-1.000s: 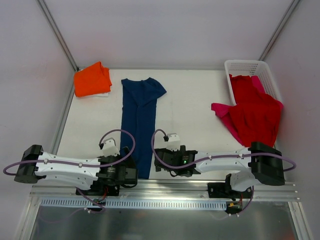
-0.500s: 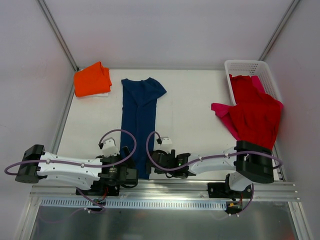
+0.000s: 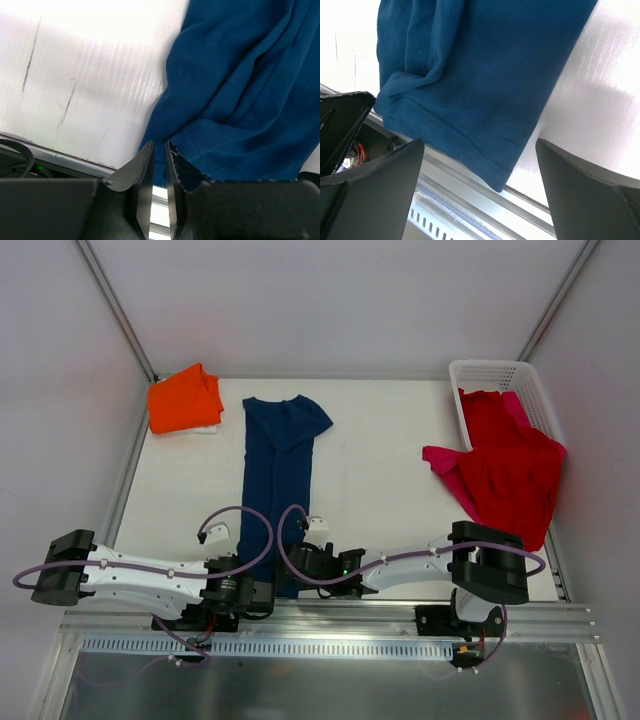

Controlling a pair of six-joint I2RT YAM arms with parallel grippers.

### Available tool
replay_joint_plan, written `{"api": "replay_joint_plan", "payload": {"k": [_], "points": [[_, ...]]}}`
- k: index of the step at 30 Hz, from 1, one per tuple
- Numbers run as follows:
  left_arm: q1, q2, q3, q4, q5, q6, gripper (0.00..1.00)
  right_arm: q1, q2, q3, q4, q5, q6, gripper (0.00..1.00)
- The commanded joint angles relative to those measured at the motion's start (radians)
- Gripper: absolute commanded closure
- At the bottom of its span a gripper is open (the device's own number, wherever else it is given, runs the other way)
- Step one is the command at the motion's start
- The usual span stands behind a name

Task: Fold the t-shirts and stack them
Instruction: Grab the bottom of the folded rectangular tshirt with both arms

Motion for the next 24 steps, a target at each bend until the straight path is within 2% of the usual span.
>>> {"api": "replay_joint_plan", "payload": {"k": [1, 7, 10, 11, 14, 15, 18, 20, 24], "points": [[-0.01, 0.017, -0.016, 0.009, 0.014, -0.016, 0.86, 0.005, 0.008, -0.001, -0.089, -0.001, 0.028, 0.01], [-0.015, 0.035, -0.028, 0.038, 0.026, -0.016, 0.89, 0.005, -0.008, -0.036, -0.089, 0.008, 0.049, 0.01], [-0.015, 0.051, -0.036, 0.051, 0.03, -0.024, 0.86, 0.005, -0.008, -0.053, -0.058, 0.002, 0.048, 0.06], [-0.016, 0.057, -0.038, 0.054, 0.033, -0.028, 0.72, 0.005, -0.006, -0.056, -0.053, 0.002, 0.048, 0.08], [-0.016, 0.054, -0.05, 0.063, 0.04, -0.034, 0.49, 0.005, -0.002, -0.056, -0.047, -0.004, 0.046, 0.1], [-0.018, 0.052, -0.058, 0.064, 0.043, -0.033, 0.36, 0.007, 0.0, -0.056, -0.049, -0.007, 0.046, 0.1], [-0.023, 0.038, -0.076, 0.077, 0.061, -0.034, 0.18, 0.004, 0.003, -0.056, -0.049, -0.005, 0.046, 0.1], [-0.024, 0.035, -0.088, 0.083, 0.069, -0.039, 0.18, 0.005, 0.006, -0.058, -0.049, -0.004, 0.046, 0.1], [-0.032, 0.048, -0.098, 0.104, 0.073, -0.039, 0.27, 0.005, 0.014, -0.061, -0.049, -0.005, 0.048, 0.11]]}}
